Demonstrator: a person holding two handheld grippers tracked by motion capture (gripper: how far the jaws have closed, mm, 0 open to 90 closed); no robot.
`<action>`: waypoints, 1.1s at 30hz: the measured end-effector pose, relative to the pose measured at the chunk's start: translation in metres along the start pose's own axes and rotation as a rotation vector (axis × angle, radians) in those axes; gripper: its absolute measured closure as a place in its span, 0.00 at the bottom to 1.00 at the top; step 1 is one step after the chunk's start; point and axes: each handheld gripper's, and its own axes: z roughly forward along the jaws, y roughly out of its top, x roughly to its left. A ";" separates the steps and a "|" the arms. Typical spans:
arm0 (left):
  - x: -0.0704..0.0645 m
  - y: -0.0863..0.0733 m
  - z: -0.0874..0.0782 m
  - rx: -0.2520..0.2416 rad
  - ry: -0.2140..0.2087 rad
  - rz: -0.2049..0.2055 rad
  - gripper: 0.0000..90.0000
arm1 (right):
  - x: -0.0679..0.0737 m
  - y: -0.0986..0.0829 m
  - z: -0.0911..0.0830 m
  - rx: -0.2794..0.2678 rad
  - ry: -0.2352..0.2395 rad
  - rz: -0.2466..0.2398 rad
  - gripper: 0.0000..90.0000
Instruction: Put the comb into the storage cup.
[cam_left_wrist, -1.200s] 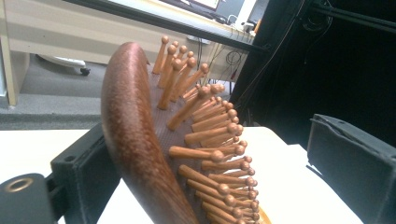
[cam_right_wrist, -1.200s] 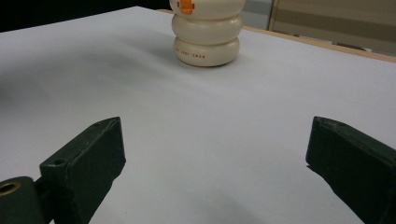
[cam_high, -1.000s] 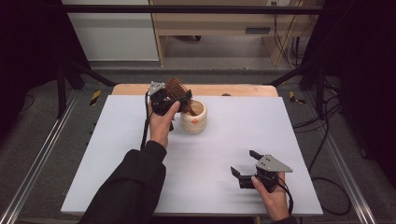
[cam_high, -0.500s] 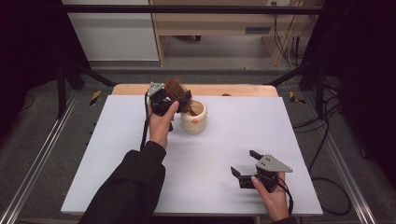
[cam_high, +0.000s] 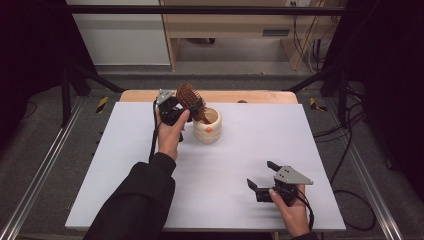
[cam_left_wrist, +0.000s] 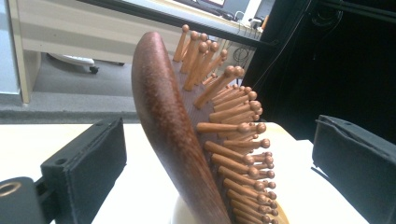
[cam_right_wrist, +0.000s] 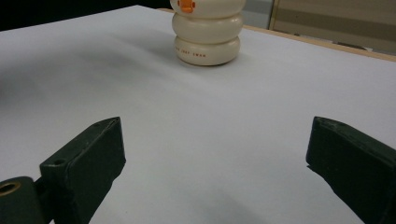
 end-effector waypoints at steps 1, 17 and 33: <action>0.000 0.000 0.000 0.003 0.004 0.001 0.03 | 0.000 0.000 0.000 0.001 0.000 -0.004 0.05; -0.006 -0.004 -0.006 0.005 0.004 0.061 0.02 | 0.001 0.000 0.000 0.002 -0.003 -0.011 0.05; -0.008 -0.005 -0.030 0.020 0.008 0.134 0.03 | 0.001 0.000 0.001 0.005 -0.004 -0.017 0.05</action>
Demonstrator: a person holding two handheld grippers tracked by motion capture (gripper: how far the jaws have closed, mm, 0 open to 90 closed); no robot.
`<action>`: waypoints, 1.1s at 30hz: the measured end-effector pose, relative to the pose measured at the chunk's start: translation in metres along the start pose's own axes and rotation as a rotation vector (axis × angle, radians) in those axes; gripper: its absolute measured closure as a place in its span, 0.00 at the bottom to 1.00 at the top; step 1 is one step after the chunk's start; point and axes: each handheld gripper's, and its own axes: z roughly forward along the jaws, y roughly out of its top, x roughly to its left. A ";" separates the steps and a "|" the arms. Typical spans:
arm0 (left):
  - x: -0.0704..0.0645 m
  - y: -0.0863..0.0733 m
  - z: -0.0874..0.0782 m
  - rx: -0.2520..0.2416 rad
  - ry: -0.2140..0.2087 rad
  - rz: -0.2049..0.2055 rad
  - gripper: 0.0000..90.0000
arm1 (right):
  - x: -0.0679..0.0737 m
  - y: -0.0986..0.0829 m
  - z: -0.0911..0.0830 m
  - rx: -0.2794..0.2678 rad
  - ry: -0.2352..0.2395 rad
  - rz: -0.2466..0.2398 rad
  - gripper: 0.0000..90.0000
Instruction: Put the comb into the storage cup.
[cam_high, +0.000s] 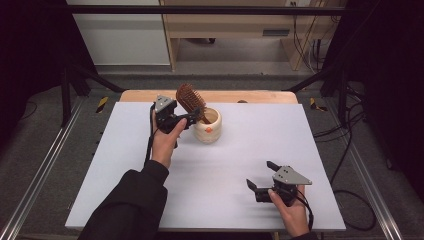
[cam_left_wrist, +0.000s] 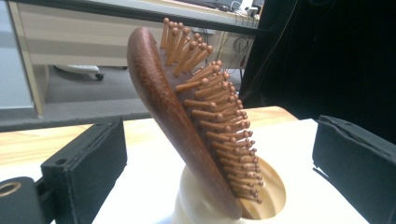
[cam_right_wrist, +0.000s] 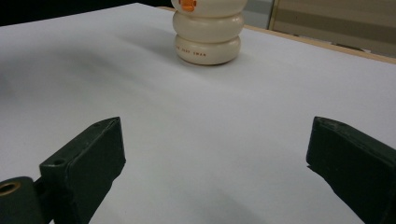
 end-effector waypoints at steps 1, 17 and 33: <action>0.000 0.000 -0.002 0.002 0.000 0.006 0.03 | 0.000 0.000 0.000 0.000 0.000 -0.001 0.05; 0.007 -0.014 -0.050 0.007 0.013 0.072 0.03 | 0.001 0.000 -0.001 -0.003 -0.004 -0.002 0.05; 0.023 -0.028 -0.105 -0.027 -0.012 0.095 0.02 | 0.002 0.003 -0.002 -0.040 -0.026 0.003 0.05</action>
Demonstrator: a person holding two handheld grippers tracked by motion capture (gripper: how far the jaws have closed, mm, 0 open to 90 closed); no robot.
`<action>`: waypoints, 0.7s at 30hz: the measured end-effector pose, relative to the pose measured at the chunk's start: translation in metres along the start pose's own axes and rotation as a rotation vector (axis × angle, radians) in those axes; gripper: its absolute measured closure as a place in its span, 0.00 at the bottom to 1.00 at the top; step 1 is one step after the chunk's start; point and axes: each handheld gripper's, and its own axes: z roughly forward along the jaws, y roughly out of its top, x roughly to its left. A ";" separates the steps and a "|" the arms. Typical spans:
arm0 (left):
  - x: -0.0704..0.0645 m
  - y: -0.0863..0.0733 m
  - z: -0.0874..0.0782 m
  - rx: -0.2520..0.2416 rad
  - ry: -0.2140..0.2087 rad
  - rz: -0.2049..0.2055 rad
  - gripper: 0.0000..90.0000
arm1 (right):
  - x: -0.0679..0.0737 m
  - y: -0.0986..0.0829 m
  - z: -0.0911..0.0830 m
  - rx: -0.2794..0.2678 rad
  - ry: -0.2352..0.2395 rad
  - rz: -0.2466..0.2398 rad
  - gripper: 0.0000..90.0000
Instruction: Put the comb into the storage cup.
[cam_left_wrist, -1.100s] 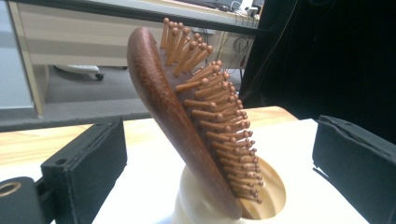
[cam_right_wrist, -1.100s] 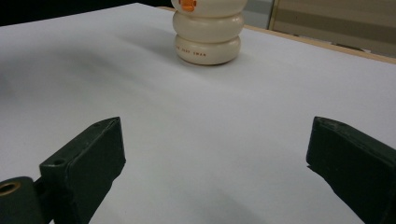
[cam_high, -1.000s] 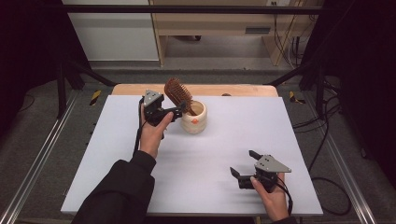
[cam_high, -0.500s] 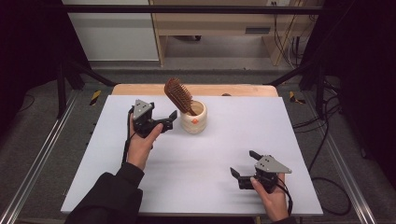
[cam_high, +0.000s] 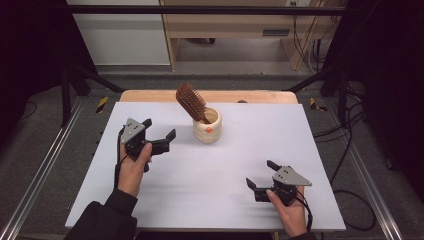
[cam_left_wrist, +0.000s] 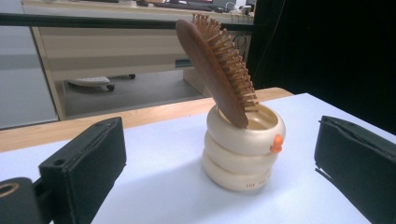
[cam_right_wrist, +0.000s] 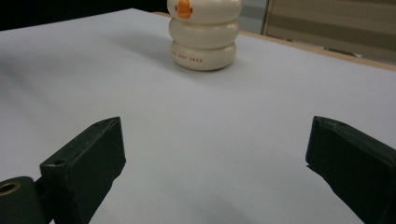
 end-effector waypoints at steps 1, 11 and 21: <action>0.002 -0.002 -0.004 -0.001 0.004 -0.003 0.02 | -0.001 0.001 -0.001 -0.009 -0.003 0.001 0.05; 0.018 -0.016 -0.044 -0.030 0.046 0.015 0.02 | 0.002 0.000 -0.002 -0.016 0.024 -0.002 0.05; 0.029 -0.025 -0.082 -0.084 0.066 0.046 0.02 | -0.002 0.001 -0.005 -0.044 0.029 0.019 0.06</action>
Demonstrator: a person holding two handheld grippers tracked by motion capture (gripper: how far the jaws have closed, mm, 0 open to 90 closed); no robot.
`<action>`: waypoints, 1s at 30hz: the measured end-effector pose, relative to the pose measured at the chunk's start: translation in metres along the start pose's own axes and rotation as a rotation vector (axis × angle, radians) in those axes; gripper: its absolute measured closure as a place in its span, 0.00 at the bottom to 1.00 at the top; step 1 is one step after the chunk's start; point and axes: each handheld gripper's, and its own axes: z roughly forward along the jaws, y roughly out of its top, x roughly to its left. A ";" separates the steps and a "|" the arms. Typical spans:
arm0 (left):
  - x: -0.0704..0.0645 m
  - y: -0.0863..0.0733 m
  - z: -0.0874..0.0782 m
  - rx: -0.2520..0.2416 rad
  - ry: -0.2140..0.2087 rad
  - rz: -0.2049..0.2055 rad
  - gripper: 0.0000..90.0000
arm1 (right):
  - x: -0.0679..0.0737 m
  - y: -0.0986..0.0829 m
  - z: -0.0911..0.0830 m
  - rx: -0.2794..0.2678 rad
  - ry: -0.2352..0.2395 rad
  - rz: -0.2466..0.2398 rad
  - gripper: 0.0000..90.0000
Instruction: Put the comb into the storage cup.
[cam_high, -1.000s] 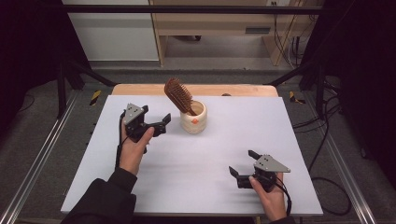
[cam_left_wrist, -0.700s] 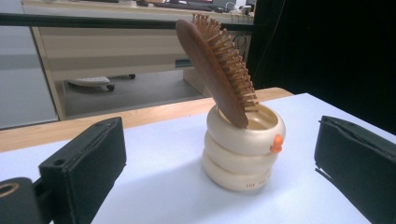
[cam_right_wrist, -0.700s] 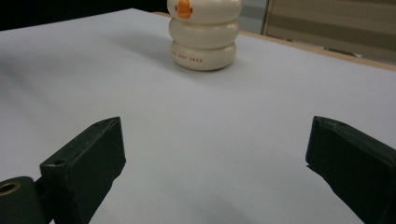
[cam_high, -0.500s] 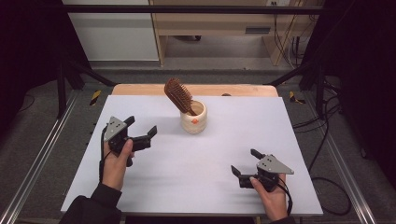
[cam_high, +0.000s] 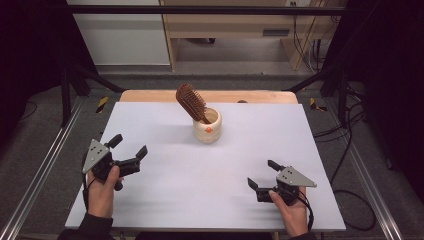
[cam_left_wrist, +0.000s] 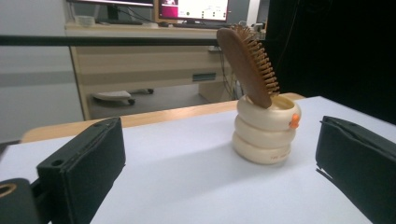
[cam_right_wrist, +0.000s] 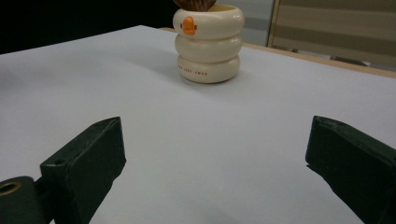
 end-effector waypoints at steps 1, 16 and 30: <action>0.001 -0.002 -0.005 0.001 0.003 0.009 0.02 | 0.000 0.001 -0.001 -0.006 -0.001 -0.001 0.06; 0.005 -0.035 -0.045 -0.061 0.026 -0.017 0.02 | -0.007 0.003 -0.008 -0.017 -0.017 0.002 0.08; 0.005 -0.056 -0.050 -0.013 -0.024 -0.012 0.02 | -0.018 0.006 -0.020 -0.032 -0.053 -0.003 0.08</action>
